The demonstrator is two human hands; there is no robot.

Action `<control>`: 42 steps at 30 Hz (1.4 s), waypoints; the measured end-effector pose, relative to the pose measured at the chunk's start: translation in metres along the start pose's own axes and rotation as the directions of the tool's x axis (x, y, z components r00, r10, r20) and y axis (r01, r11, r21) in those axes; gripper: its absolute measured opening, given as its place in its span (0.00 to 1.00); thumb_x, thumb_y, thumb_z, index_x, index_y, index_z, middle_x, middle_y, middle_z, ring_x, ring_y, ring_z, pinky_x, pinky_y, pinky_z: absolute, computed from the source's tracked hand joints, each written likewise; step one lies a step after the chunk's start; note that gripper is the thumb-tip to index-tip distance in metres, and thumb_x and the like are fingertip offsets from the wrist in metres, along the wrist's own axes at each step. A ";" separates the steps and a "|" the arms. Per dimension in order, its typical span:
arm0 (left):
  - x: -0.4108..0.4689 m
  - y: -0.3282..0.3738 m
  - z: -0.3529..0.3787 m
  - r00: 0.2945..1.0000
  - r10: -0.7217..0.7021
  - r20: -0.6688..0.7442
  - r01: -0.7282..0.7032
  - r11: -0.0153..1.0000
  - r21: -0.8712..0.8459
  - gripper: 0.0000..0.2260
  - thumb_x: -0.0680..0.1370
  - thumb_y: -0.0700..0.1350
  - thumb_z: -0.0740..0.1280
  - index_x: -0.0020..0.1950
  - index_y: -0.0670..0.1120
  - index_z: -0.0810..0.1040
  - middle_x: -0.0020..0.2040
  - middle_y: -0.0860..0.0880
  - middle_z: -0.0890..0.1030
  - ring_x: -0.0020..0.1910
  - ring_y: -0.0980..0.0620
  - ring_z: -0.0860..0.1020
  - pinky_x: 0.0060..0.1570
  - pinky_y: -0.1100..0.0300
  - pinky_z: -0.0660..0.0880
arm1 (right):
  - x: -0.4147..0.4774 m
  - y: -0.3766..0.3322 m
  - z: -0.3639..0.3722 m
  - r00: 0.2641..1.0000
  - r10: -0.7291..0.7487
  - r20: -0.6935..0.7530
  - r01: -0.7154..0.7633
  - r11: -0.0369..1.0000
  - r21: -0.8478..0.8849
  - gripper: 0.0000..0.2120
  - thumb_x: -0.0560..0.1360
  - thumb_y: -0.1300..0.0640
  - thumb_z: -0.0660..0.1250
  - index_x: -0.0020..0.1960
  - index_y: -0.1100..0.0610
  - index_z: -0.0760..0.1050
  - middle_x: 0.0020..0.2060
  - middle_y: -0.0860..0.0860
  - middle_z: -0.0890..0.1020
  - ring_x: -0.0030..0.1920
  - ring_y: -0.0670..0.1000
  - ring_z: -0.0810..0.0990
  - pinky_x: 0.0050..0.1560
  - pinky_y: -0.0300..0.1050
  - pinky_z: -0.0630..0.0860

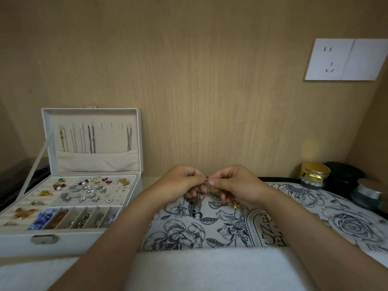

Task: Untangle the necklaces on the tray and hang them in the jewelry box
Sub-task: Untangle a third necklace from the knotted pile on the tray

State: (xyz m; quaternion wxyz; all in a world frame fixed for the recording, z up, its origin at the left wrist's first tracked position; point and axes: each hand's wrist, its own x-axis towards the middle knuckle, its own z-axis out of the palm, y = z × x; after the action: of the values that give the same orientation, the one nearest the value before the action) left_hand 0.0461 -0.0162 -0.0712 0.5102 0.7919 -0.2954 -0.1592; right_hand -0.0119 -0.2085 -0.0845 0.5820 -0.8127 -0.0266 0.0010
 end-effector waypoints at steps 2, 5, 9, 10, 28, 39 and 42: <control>0.000 0.001 0.000 1.000 -0.005 -0.012 0.005 1.000 -0.002 0.06 0.80 0.44 0.67 0.47 0.45 0.82 0.42 0.48 0.86 0.34 0.56 0.78 0.42 0.58 0.77 | -0.002 -0.003 0.000 0.999 0.005 0.039 -0.006 1.000 0.019 0.07 0.79 0.56 0.69 0.51 0.57 0.85 0.43 0.60 0.84 0.30 0.48 0.75 0.32 0.43 0.73; -0.001 0.003 -0.001 1.000 -0.004 -0.017 0.004 1.000 -0.010 0.05 0.79 0.43 0.68 0.49 0.44 0.83 0.40 0.49 0.86 0.34 0.56 0.78 0.42 0.56 0.79 | -0.007 -0.008 0.000 0.993 0.021 0.115 -0.024 0.999 0.024 0.12 0.82 0.56 0.63 0.52 0.61 0.83 0.38 0.51 0.85 0.29 0.47 0.72 0.32 0.42 0.72; -0.002 0.006 -0.001 0.999 0.015 -0.031 -0.014 0.999 0.030 0.05 0.79 0.43 0.69 0.48 0.43 0.83 0.41 0.48 0.87 0.34 0.55 0.79 0.39 0.59 0.79 | -0.006 -0.007 0.000 0.994 0.028 0.103 -0.026 1.000 -0.016 0.12 0.82 0.55 0.64 0.48 0.59 0.84 0.34 0.55 0.78 0.30 0.48 0.71 0.31 0.43 0.70; -0.001 0.006 -0.001 0.999 0.019 -0.045 -0.017 0.999 0.038 0.05 0.79 0.43 0.69 0.47 0.43 0.83 0.41 0.48 0.87 0.33 0.55 0.79 0.39 0.59 0.79 | -0.007 -0.008 0.000 0.994 0.030 0.107 -0.032 0.999 0.011 0.12 0.82 0.55 0.64 0.47 0.59 0.83 0.32 0.52 0.79 0.30 0.48 0.71 0.31 0.42 0.70; 0.001 -0.003 -0.004 1.000 -0.008 0.013 0.007 0.996 0.086 0.09 0.80 0.51 0.63 0.44 0.51 0.80 0.41 0.48 0.82 0.41 0.51 0.78 0.58 0.42 0.76 | 0.002 -0.006 0.005 0.994 -0.109 -0.031 0.112 0.984 0.135 0.05 0.75 0.69 0.70 0.47 0.60 0.80 0.41 0.60 0.81 0.35 0.52 0.79 0.42 0.45 0.77; -0.003 -0.003 -0.005 0.998 -0.006 0.058 0.007 1.000 -0.027 0.09 0.82 0.44 0.63 0.45 0.46 0.79 0.39 0.52 0.82 0.36 0.53 0.79 0.50 0.54 0.76 | -0.005 -0.011 -0.001 0.998 -0.059 -0.031 0.058 0.998 -0.027 0.04 0.74 0.62 0.74 0.48 0.59 0.85 0.40 0.51 0.86 0.42 0.43 0.83 0.50 0.36 0.78; -0.003 -0.001 -0.005 0.996 -0.043 0.076 0.044 0.999 -0.018 0.09 0.83 0.43 0.60 0.46 0.44 0.78 0.41 0.49 0.83 0.37 0.53 0.79 0.47 0.59 0.76 | -0.003 -0.012 0.000 0.995 -0.083 -0.061 0.079 0.995 -0.069 0.02 0.74 0.60 0.74 0.45 0.59 0.85 0.38 0.50 0.85 0.41 0.44 0.82 0.50 0.38 0.78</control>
State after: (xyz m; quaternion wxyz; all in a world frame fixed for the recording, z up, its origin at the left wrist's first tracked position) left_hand 0.0467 -0.0106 -0.0699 0.5029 0.7864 -0.2955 -0.2031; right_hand -0.0156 -0.2049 -0.0729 0.5549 -0.8295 -0.0408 -0.0494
